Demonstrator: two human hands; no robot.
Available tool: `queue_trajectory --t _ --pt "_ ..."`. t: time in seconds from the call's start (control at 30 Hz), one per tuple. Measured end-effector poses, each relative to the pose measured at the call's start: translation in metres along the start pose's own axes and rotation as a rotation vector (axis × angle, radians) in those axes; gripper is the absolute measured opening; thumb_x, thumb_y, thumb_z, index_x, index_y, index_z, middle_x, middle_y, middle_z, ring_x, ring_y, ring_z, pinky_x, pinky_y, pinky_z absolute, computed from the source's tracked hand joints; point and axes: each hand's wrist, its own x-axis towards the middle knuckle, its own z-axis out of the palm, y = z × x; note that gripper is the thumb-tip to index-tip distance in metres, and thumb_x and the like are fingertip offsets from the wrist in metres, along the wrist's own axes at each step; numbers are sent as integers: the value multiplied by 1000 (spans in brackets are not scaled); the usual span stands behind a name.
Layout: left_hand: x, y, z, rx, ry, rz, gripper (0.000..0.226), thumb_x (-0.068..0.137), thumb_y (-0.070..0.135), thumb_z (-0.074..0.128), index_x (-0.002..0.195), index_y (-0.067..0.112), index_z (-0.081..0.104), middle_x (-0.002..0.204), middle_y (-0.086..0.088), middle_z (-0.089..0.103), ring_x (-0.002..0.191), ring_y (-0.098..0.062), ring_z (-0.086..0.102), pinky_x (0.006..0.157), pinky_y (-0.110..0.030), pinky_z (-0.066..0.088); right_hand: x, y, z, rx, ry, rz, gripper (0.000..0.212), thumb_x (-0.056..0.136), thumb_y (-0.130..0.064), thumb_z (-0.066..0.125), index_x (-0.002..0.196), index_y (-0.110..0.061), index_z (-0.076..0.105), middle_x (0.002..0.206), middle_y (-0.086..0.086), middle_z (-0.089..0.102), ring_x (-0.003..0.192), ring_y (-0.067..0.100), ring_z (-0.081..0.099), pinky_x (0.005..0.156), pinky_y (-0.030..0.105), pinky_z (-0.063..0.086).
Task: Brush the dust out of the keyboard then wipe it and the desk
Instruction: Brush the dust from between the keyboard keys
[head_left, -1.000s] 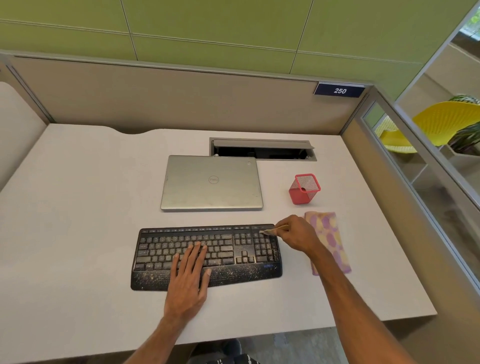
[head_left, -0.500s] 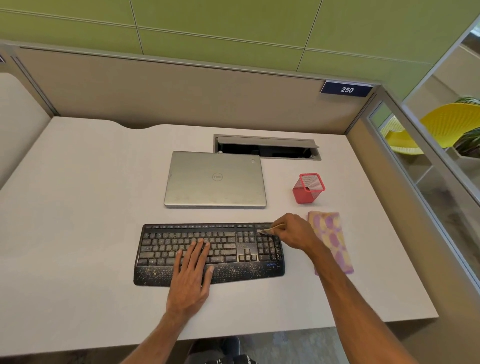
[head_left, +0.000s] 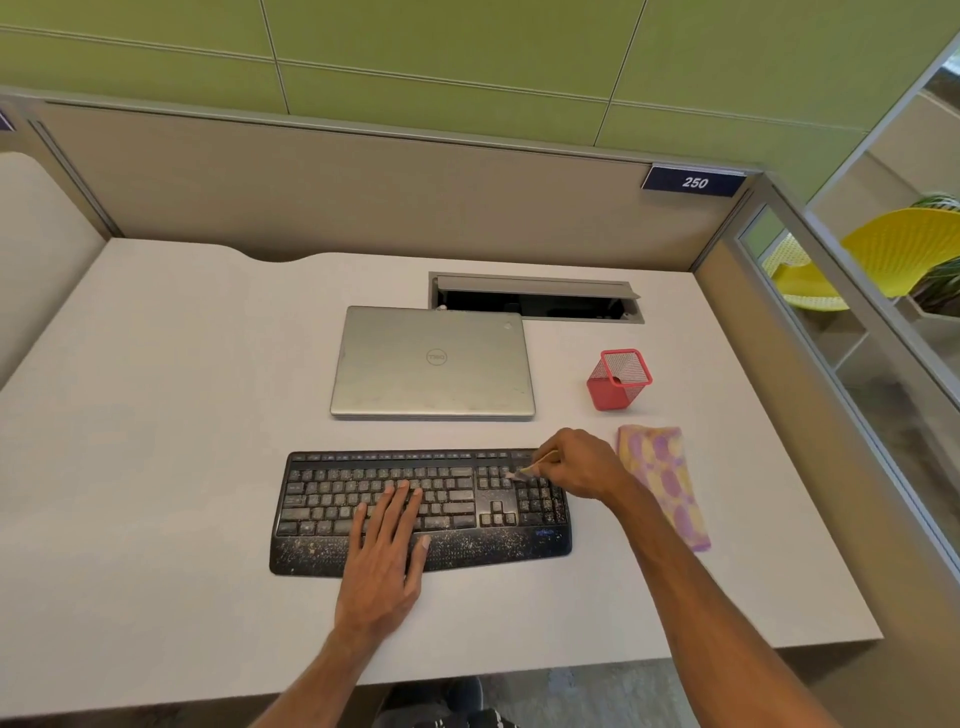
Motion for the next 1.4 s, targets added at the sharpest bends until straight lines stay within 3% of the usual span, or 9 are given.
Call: queue_trajectory --t 0.27,0.47,0.67,0.9,1.07,1.4 --pt "0 1 0 -5 8 1 69 115 48 33 176 21 17 185 0 9 171 -21 9 136 -61 13 2 4 -1 57 236 117 22 93 -41 69 106 -28 81 104 -11 78 89 12 69 78 32 55" --pt "0 0 0 -7 10 0 69 114 47 35 176 21 18 185 0 10 171 -21 9 136 -61 13 5 -6 6 103 59 126 15 85 -32 70 92 -30 82 87 -13 77 80 12 69 67 27 50" --pt "0 0 1 -19 12 -2 68 115 48 32 176 22 19 184 0 12 171 -20 10 136 -60 13 7 -6 -2 273 245 296 18 84 -31 68 94 -26 83 89 -7 77 84 15 68 75 33 56" --pt "0 1 0 -33 26 1 67 116 49 28 176 22 20 184 -1 14 170 -21 12 136 -60 11 8 -8 10 319 127 330 15 74 -25 73 86 -23 82 82 -4 76 81 17 71 75 35 61" --pt "0 -1 1 -21 18 1 67 115 48 31 176 22 18 184 0 12 171 -21 10 136 -60 12 8 -11 7 378 216 370 15 77 -31 72 88 -26 81 86 -8 76 85 16 71 77 35 59" --pt "0 0 1 -19 18 1 67 115 50 30 176 22 20 184 0 13 171 -21 11 137 -59 10 1 -22 10 207 199 331 21 77 -37 72 92 -25 81 84 -7 75 77 15 69 71 31 56"
